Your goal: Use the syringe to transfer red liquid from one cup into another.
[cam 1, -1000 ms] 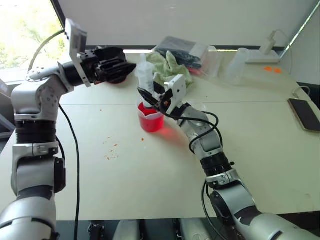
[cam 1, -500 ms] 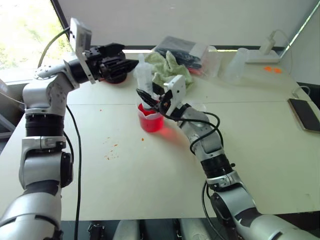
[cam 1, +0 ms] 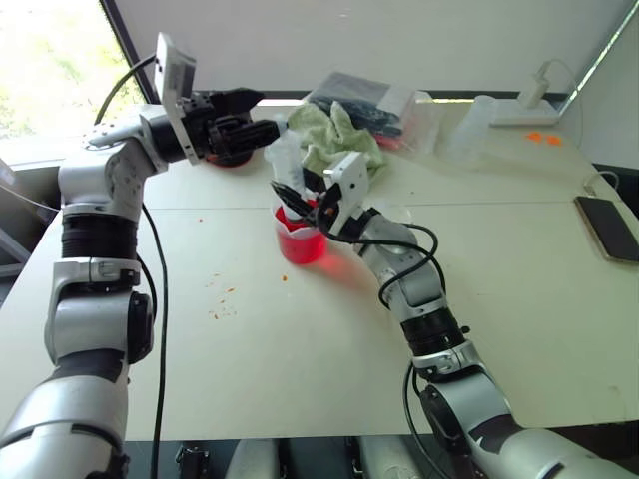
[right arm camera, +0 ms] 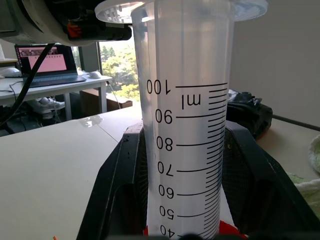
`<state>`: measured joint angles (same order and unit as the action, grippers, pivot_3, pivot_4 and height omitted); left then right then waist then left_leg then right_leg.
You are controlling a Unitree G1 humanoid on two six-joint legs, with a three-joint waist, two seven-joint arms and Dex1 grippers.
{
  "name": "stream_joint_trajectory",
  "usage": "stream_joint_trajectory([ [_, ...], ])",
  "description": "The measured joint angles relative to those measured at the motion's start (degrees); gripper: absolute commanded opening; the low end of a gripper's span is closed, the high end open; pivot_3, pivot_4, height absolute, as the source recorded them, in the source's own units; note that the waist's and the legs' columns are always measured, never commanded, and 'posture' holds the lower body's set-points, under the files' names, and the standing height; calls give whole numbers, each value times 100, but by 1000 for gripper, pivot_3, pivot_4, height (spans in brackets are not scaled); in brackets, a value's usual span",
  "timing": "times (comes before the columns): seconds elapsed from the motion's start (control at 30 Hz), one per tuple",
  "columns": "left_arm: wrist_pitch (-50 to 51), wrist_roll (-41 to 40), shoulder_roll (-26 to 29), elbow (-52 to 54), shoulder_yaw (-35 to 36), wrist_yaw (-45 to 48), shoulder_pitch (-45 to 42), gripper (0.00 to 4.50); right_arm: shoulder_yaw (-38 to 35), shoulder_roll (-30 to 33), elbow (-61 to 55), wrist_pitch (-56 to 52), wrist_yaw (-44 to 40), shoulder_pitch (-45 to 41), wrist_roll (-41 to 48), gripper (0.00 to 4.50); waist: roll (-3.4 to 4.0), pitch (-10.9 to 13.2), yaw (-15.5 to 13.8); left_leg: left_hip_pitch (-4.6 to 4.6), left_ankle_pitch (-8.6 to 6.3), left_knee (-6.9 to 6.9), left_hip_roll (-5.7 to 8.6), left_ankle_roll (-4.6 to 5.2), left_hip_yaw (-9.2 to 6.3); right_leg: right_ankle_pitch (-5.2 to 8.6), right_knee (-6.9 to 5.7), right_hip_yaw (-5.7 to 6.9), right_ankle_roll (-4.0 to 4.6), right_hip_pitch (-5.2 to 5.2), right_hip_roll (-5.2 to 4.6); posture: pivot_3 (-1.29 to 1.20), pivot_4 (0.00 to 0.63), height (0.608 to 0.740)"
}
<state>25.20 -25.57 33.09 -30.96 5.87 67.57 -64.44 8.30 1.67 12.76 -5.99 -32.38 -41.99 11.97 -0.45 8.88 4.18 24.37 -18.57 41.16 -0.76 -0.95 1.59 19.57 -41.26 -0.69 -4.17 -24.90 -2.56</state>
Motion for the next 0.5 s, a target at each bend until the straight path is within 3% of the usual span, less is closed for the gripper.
stream_joint_trajectory([
  [0.13,-100,46,-18,-56,-36,97,-39,3240,3,-3,0,0,-8,0,-2,1400,0,0,1,0,0,0,0,0,0,0,0,0,0,0,0,0,150,711],
  [0.37,-43,12,-124,-53,-89,364,-60,23,-42,-8,3,-43,34,0,-3,1400,0,0,3,0,0,0,0,0,0,0,0,0,0,0,0,0,150,711],
  [0.5,16,5,-136,-50,-86,369,-60,23,-50,-8,3,-56,35,4,-5,1400,0,0,8,0,0,0,0,0,0,0,0,0,0,0,0,0,150,711],
])
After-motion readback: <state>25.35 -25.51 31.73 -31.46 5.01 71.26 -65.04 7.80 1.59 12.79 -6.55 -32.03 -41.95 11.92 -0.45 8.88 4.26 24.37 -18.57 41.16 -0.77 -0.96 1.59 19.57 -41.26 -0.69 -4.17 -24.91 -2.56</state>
